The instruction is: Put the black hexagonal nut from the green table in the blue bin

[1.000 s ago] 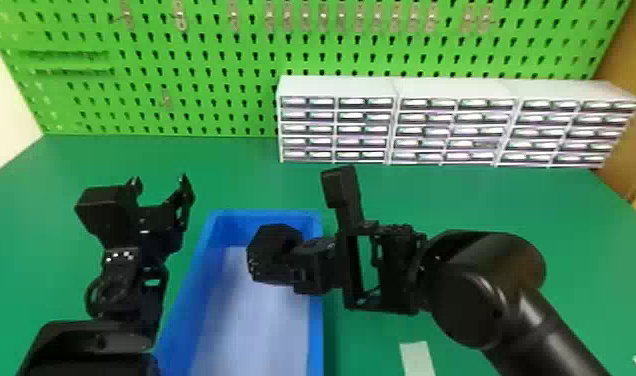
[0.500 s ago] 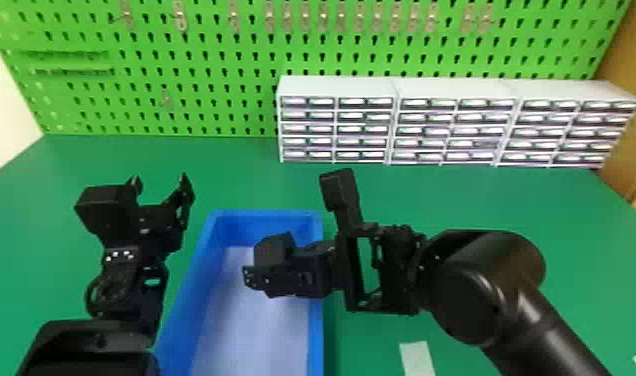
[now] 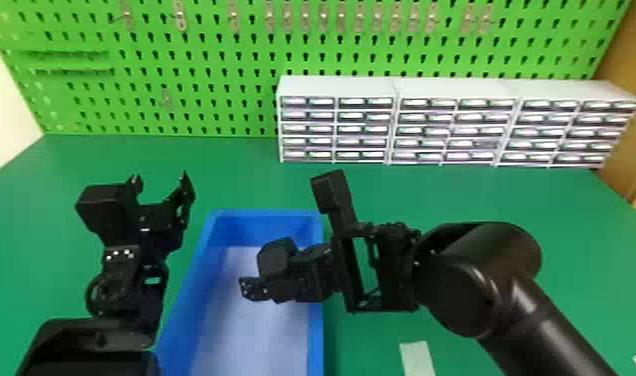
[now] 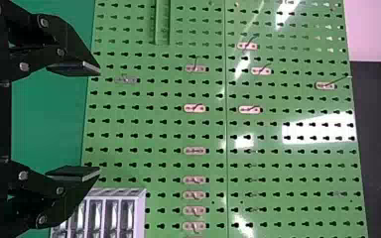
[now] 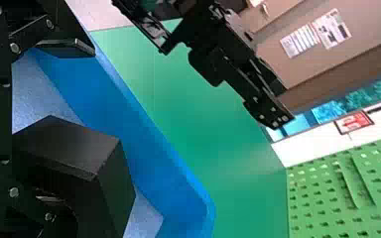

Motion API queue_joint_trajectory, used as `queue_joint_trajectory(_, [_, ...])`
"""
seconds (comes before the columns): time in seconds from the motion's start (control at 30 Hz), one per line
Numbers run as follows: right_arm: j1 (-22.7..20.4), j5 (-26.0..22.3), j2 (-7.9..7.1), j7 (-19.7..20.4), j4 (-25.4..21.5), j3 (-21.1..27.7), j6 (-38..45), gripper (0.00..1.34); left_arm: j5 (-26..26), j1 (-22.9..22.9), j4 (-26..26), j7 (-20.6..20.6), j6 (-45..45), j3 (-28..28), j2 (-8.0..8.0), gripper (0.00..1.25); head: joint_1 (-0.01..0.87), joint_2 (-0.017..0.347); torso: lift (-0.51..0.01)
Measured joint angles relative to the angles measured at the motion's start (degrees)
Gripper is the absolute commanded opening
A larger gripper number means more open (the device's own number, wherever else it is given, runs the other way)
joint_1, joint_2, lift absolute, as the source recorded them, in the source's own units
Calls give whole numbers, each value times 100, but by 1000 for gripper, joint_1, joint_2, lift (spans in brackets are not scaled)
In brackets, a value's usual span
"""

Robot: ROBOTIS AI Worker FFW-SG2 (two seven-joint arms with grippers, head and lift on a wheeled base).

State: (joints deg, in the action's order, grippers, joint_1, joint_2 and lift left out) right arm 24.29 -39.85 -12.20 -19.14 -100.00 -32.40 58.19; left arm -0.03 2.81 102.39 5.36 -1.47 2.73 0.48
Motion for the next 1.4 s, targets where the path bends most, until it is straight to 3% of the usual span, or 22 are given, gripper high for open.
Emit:
queue_joint_trajectory(0.23, [141,52,8,-94,95,4,460,1037,-2,0,0,0,-2,-1,4,719,657,57,-95])
queue_joint_trajectory(0.43, [314,78,12,-227,205,44,1040,1124,-18,-10,0,0,-2,-9,5,719,657,57,-95])
queue_joint_trajectory(0.73, [263,241,22,-432,279,239,967,1180,-30,-23,-1,0,-3,-11,13,718,657,57,-95])
queue_joint_trajectory(1.0, [-16,442,70,-450,240,953,737,1175,-32,-10,-9,0,-3,-9,13,718,657,57,-95])
queue_joint_trajectory(1.4, [-561,1097,309,-443,100,2322,-603,1174,-32,-9,-9,9,-3,-41,13,718,657,57,-95])
